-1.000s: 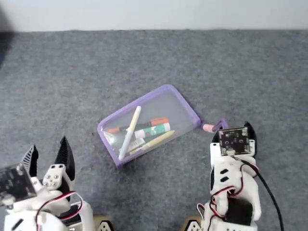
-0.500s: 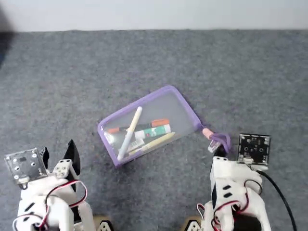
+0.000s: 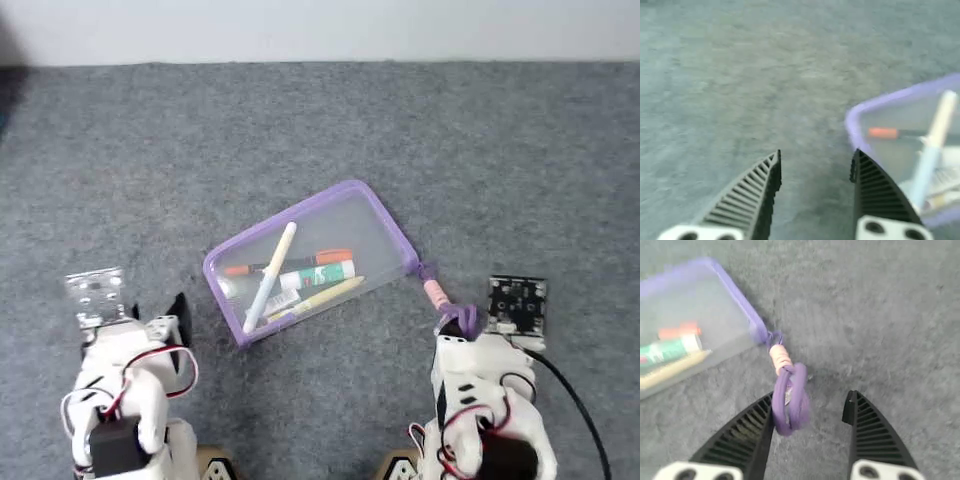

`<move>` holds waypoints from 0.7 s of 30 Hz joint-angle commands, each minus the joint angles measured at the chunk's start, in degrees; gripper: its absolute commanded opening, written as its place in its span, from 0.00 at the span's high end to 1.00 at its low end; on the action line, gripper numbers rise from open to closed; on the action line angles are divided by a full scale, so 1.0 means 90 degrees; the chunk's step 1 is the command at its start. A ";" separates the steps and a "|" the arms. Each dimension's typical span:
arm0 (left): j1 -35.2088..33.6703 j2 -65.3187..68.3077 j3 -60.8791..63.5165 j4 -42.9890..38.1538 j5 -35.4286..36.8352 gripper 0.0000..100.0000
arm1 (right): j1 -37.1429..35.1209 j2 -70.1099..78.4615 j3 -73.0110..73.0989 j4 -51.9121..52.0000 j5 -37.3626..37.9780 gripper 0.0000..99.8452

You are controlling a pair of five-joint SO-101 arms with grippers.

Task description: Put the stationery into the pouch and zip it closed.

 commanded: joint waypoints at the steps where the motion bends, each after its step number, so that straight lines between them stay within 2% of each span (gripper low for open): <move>1: 0.0625 -0.0068 -0.0034 -0.0244 0.0352 0.78 | -0.0063 -0.0005 0.0127 -0.0317 0.0430 0.81; 5: 0.1104 -0.0068 0.0181 -0.0352 0.0879 0.78 | -0.0063 -0.0005 0.0274 -0.0288 0.0703 0.81; 9: 0.1485 -0.0068 0.0747 -0.0518 0.0938 0.78 | -0.0073 -0.0005 0.0703 -0.0230 0.0957 0.80; 15: 0.1846 -0.0068 0.1236 -0.0527 0.0938 0.78 | -0.0493 -0.0005 0.1221 -0.0230 0.1446 0.58; 21: 0.1836 -0.0068 0.1578 -0.0801 0.0938 0.78 | -0.0650 -0.0005 0.2227 -0.1187 0.1455 0.66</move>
